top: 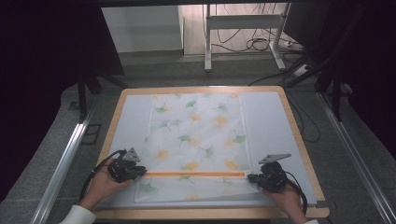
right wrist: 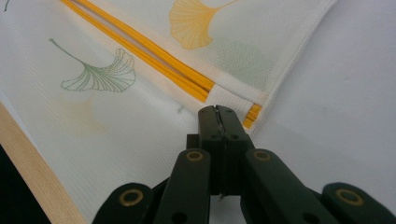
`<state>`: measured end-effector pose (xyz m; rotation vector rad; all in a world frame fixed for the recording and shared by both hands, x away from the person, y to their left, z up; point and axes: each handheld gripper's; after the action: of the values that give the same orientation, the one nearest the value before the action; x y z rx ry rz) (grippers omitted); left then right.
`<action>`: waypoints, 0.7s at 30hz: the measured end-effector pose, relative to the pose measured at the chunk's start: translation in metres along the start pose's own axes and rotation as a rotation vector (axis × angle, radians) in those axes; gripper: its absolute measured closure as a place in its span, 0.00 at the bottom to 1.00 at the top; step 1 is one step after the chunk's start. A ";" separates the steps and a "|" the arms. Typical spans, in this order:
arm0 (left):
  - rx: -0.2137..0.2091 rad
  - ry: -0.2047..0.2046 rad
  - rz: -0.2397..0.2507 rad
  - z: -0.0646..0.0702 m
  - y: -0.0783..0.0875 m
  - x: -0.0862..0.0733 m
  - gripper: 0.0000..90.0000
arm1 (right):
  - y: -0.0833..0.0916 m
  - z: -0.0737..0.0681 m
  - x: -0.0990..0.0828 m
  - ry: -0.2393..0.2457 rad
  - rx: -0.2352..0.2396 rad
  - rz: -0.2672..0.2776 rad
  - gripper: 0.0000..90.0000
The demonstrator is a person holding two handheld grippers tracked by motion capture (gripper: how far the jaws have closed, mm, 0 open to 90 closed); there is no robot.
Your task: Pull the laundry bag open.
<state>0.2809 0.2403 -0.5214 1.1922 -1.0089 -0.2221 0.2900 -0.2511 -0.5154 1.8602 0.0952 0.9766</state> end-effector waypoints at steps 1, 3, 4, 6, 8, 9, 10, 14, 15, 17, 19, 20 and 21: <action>0.002 0.004 0.005 0.001 0.000 -0.001 0.89 | 0.000 0.000 0.000 0.001 -0.001 0.000 1.00; 0.014 0.006 0.015 0.000 -0.001 -0.002 0.84 | 0.000 0.000 0.000 0.000 0.001 0.000 1.00; 0.020 0.012 0.020 0.000 -0.001 -0.002 0.79 | 0.000 0.000 0.000 0.000 0.000 0.001 0.99; 0.024 0.033 0.029 -0.001 0.000 -0.003 0.73 | 0.000 0.000 0.000 0.001 0.000 0.001 0.99; 0.021 0.066 0.047 -0.003 -0.001 -0.004 0.67 | 0.000 0.000 0.000 -0.001 0.000 0.001 1.00; 0.017 0.082 0.058 -0.003 0.000 -0.004 0.64 | 0.000 0.000 0.000 -0.002 0.000 0.001 0.99; 0.011 0.099 0.070 -0.004 0.000 -0.005 0.62 | 0.000 0.000 0.000 -0.002 0.001 0.002 0.99; -0.024 0.142 0.098 -0.004 0.001 -0.003 0.56 | 0.000 0.000 0.000 -0.001 -0.001 0.004 0.99; -0.028 0.153 0.121 -0.003 0.002 -0.001 0.55 | 0.000 -0.001 0.000 0.005 -0.002 0.005 0.99; -0.028 0.171 0.143 -0.002 0.003 0.000 0.53 | 0.000 -0.001 -0.001 0.010 -0.008 0.006 0.99; -0.027 0.191 0.161 -0.001 0.004 0.000 0.50 | 0.001 -0.003 0.000 0.020 -0.015 0.007 0.99; -0.027 0.191 0.161 -0.001 0.004 0.000 0.50 | 0.001 -0.003 0.000 0.020 -0.015 0.007 0.99; -0.029 0.200 0.173 -0.001 0.005 0.001 0.50 | 0.001 -0.003 0.000 0.022 -0.018 0.005 0.99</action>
<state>0.2800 0.2421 -0.5170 1.0714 -0.9240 0.0191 0.2874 -0.2493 -0.5143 1.8339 0.0949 0.9986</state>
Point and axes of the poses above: each handheld gripper's, and its own axes: y roughly backward along the jaws, x roughly out of its top, z roughly to its right
